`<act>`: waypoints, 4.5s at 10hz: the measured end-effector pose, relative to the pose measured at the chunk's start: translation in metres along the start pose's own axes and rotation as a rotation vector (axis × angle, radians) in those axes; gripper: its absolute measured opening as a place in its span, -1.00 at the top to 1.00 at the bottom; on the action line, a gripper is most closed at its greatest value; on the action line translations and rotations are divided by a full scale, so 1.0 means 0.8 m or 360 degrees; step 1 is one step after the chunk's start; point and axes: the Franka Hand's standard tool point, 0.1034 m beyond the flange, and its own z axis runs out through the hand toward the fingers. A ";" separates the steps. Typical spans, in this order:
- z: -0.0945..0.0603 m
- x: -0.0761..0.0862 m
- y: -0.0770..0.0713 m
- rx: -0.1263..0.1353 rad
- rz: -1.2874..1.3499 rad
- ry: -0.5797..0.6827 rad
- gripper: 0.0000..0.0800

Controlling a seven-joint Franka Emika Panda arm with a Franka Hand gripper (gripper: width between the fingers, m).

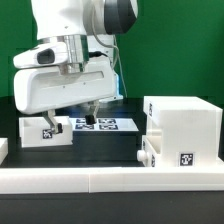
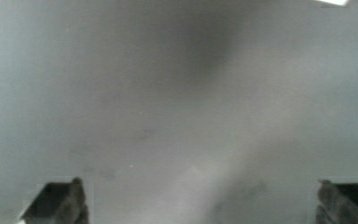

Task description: Assemble drawer

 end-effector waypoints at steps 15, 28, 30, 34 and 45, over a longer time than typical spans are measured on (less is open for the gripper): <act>-0.022 -0.062 -0.022 -0.0137 0.0539 0.0041 -0.62; 0.033 -0.142 -0.064 -0.0164 0.0559 0.0014 -0.62; 0.037 -0.144 -0.066 -0.0162 0.0561 0.0013 -0.62; 0.037 -0.143 -0.065 -0.0163 0.0558 0.0016 0.01; 0.025 -0.066 -0.095 -0.0138 0.0430 0.0038 0.90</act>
Offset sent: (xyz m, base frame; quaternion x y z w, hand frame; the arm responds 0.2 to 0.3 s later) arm 0.0000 0.0000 0.0000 0.0000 0.0000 0.1938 0.9810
